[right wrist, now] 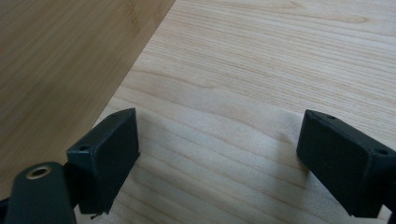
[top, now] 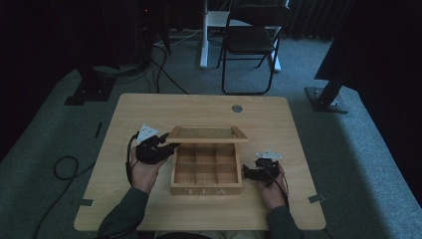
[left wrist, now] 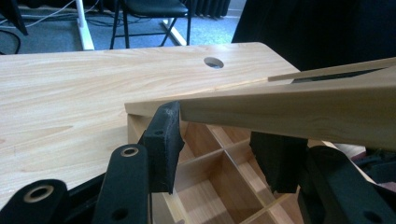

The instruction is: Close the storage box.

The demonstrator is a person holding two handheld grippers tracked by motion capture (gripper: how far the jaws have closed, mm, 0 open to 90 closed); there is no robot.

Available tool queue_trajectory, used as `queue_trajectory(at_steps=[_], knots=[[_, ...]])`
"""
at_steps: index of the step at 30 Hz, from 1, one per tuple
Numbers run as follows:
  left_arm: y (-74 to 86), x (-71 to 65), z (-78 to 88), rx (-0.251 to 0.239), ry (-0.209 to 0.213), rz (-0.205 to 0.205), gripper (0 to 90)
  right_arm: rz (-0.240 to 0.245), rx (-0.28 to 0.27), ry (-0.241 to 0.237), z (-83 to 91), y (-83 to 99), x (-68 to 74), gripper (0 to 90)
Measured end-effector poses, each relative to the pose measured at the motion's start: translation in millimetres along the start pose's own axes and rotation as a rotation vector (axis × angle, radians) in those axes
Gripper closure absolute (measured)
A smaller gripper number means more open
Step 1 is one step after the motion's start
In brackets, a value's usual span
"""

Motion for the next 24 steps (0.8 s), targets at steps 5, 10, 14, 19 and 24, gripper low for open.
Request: queue_trajectory(at_steps=[5, 10, 14, 19, 24], knots=[[6.1, -0.8, 2.5, 0.006, 0.004, -0.008, 53.3, 0.0, 0.001, -0.001, 0.1, 0.0, 0.0, 12.5], [9.0, -2.5, 5.5, 0.013, 0.007, -0.006, 53.1, 0.0, 0.001, -0.001, 0.1, 0.0, 0.0, 12.5], [8.9, -4.2, 7.9, 0.007, 0.008, -0.001, 52.9, -0.002, 0.001, 0.0, 0.1, 0.0, 0.1, 12.5], [12.8, -4.9, 9.6, 0.014, 0.008, -0.005, 52.8, -0.005, 0.002, 0.0, 0.1, 0.0, 0.3, 12.5], [16.8, -5.4, 10.9, 0.018, 0.009, 0.002, 52.7, -0.005, 0.0, 0.001, 0.0, -0.1, 0.3, 12.5]])
Point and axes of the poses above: each handheld gripper's, and its own axes: z roughly backward along the jaws, y roughly out of its underside, x roughly to its left, the point moved 9 cm from there along -z, roughly forward along the jaws, and after that the axes turned 13 degrees about -x, right-handed, at the moved point
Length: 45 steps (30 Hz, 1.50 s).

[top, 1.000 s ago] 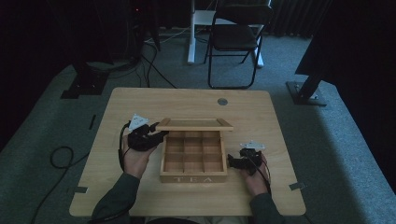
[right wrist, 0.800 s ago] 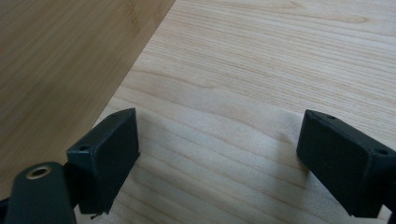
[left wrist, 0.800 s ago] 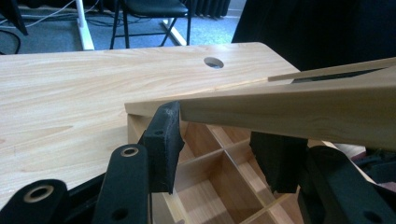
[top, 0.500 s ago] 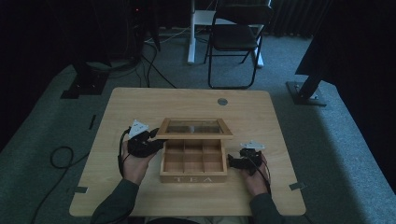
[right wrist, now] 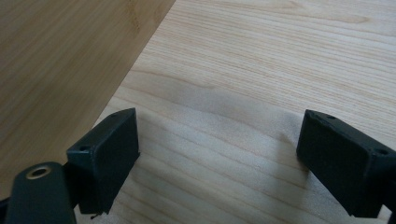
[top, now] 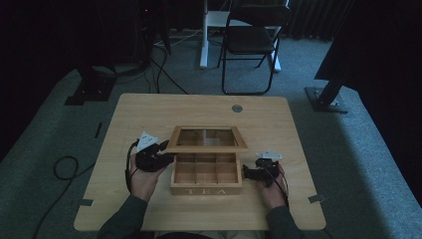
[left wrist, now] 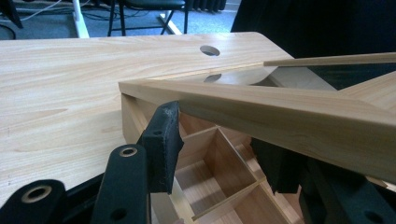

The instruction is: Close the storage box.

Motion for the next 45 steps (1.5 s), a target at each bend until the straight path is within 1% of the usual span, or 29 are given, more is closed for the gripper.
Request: queue_trajectory(at_steps=[9, 15, 22, 27, 29, 30, 32, 37, 41, 45], knots=[[7.9, -1.3, 2.5, 0.009, -0.003, 0.011, 52.9, 0.004, -0.001, -0.001, 0.0, 0.1, -0.2, 12.5], [10.5, -2.8, 5.5, 0.004, 0.001, 0.023, 53.4, 0.002, -0.001, 0.0, 0.0, 0.1, 0.0, 12.5], [13.5, -4.7, 8.5, 0.006, 0.002, 0.017, 53.5, 0.003, 0.001, 0.0, 0.2, 0.3, 0.0, 12.5], [16.1, -5.5, 10.6, 0.011, -0.001, -0.002, 53.7, 0.004, 0.001, 0.0, 0.2, 0.3, 0.0, 12.5], [18.0, -5.7, 10.8, 0.011, 0.002, -0.002, 53.6, 0.005, 0.0, 0.0, 0.2, 0.2, -0.2, 12.5], [18.9, -5.4, 11.2, 0.014, -0.001, -0.016, 53.5, 0.006, 0.001, 0.0, 0.2, 0.3, -0.2, 12.5], [20.6, -5.6, 11.7, 0.015, -0.006, -0.027, 53.6, 0.004, 0.002, 0.0, 0.3, 0.4, 0.0, 12.5], [24.8, -6.8, 14.4, 0.012, -0.001, -0.016, 53.5, 0.001, 0.003, 0.0, 0.4, 0.4, 0.2, 12.5], [32.4, -7.7, 17.0, 0.014, -0.002, -0.026, 53.6, 0.003, 0.002, 0.0, 0.3, 0.4, 0.1, 12.5], [37.7, -8.4, 18.4, 0.015, 0.001, -0.022, 53.5, 0.003, 0.002, 0.0, 0.3, 0.4, 0.1, 12.5]])
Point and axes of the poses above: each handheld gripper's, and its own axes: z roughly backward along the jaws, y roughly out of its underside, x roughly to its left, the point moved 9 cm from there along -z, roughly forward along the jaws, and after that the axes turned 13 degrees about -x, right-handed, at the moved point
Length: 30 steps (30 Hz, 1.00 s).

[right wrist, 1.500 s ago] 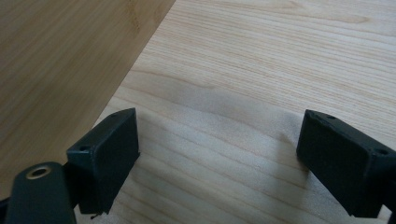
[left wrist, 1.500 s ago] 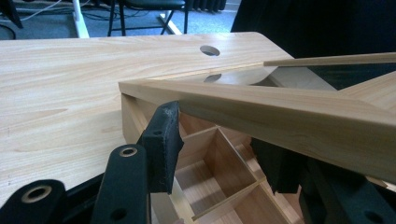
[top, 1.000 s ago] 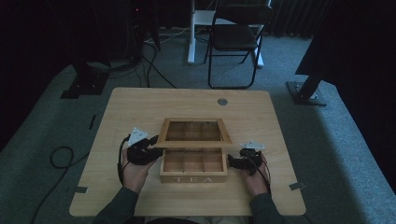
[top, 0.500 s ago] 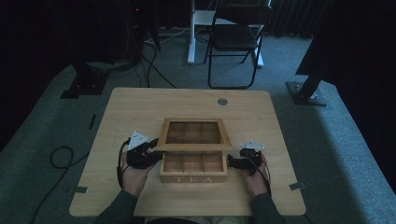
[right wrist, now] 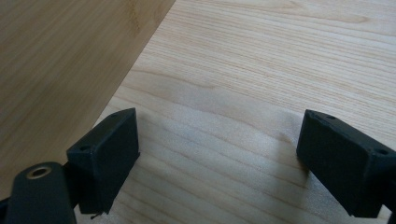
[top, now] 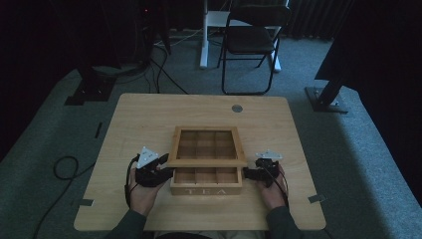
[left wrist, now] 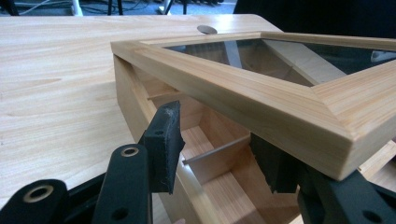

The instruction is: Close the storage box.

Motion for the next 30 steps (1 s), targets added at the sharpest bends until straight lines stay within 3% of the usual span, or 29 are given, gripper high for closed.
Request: queue_trajectory(at_steps=[7, 30], knots=[[2.7, -1.5, 4.1, -0.007, 0.0, 0.002, 52.5, 0.0, 0.0, 0.0, 0.0, 0.0, 0.0, 12.5], [26.5, -3.7, 8.2, 0.041, -0.007, 0.001, 52.2, 0.001, 0.0, 0.0, 0.0, 0.0, -0.1, 12.5]])
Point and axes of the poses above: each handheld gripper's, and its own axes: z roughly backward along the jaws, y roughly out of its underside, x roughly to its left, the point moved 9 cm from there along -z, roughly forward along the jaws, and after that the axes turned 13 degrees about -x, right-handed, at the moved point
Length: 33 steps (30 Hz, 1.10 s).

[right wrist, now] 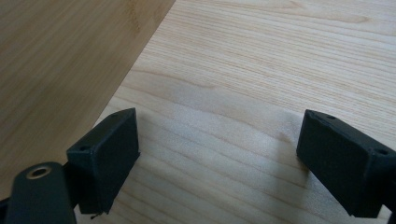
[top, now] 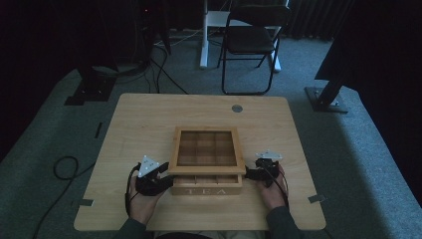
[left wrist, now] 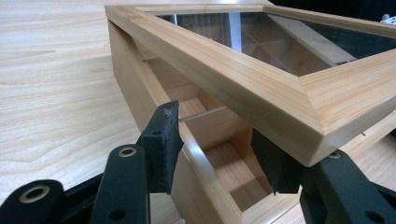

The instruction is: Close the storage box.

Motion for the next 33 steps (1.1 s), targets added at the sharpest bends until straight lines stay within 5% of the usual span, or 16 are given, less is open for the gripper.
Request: queue_trajectory(at_steps=[33], knots=[[25.5, -3.7, 8.6, 0.047, -0.005, -0.009, 52.2, -0.001, 0.0, 0.0, 0.0, 0.0, 0.1, 12.5]])
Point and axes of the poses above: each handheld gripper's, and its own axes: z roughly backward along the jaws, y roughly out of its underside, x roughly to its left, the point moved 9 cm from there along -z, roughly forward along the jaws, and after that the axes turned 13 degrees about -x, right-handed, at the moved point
